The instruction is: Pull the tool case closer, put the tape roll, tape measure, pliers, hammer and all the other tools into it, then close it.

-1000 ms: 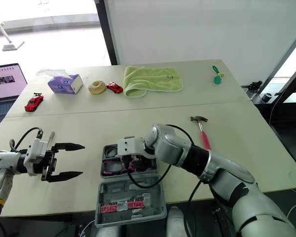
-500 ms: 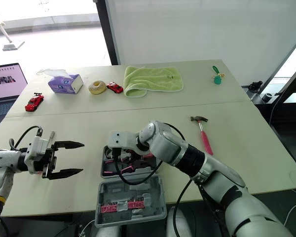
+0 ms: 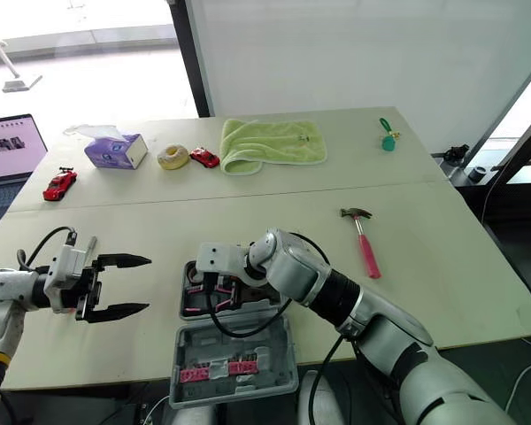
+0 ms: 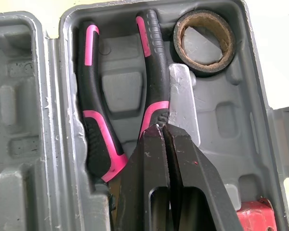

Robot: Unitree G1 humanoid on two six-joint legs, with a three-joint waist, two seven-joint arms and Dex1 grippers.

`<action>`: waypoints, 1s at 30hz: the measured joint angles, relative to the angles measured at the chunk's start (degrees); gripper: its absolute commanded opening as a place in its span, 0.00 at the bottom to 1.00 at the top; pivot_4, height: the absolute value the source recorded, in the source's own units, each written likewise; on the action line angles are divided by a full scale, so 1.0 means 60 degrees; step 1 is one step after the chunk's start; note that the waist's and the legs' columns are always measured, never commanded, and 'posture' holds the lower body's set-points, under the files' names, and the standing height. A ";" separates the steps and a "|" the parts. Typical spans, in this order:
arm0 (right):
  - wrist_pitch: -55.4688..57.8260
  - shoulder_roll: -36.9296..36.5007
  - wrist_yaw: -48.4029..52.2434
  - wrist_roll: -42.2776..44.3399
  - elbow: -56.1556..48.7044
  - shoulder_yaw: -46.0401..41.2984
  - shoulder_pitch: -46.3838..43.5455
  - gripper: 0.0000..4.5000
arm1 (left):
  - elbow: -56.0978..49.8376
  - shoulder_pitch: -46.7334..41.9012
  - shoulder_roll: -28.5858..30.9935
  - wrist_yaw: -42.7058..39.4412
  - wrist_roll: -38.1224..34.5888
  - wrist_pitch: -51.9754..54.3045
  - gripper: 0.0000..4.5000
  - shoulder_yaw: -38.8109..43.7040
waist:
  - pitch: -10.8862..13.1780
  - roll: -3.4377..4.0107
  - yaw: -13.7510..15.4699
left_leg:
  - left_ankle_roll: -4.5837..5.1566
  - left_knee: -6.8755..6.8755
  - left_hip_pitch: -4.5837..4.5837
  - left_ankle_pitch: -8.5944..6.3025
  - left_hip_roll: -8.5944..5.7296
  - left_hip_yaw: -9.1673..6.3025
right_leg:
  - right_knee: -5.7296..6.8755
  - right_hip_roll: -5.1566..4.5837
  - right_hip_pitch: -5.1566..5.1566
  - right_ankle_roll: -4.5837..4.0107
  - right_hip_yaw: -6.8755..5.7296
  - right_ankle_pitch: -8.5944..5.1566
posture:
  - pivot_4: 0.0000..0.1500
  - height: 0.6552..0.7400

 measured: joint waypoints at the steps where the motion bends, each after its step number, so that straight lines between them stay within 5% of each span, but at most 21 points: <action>1: -0.0087 0.0000 -0.0011 -0.0019 0.0036 -0.0018 0.0045 0.02 | -0.0022 0.0029 0.0000 0.0014 0.0000 0.0004 1.00 0.0000 | -0.0002 -0.0001 -0.0001 | 0.0000 -0.0001 0.0003 0.0000 0.0000 0.0000 | 0.0000 0.0000 0.0003 0.0000 0.0000 0.0000 | 1.00 1.00; 9: -0.0766 -0.0060 0.0095 -0.0396 0.0468 0.0108 0.0360 0.02 | -0.0166 0.0154 0.0000 0.0146 0.0002 0.0014 1.00 -0.0005 | -0.0082 0.0018 0.0060 | 0.0001 -0.0017 0.0086 -0.0001 -0.0001 0.0002 | -0.0014 0.0000 0.0094 0.0001 0.0001 -0.0002 | 1.00 1.00; 19: -0.1369 -0.0063 0.0015 -0.0888 0.0866 0.0007 0.1111 0.02 | -0.0284 0.0232 0.0007 0.0227 0.0010 0.0033 1.00 -0.0005 | -0.0473 0.0096 0.0311 | 0.0027 -0.0157 0.0373 -0.0017 0.0000 0.0016 | -0.0167 -0.0004 0.0393 0.0013 -0.0001 -0.0026 | 1.00 1.00; 30: -0.1750 0.0296 -0.0262 -0.0473 0.0736 -0.1467 0.2013 0.02 | -0.0938 0.0662 0.0009 0.0658 0.0375 0.0308 1.00 -0.0131 | -0.0542 0.0110 0.0247 | 0.0026 -0.0171 0.0311 -0.0017 0.0002 0.0014 | -0.0163 -0.0002 0.0314 0.0014 0.0002 -0.0029 | 1.00 1.00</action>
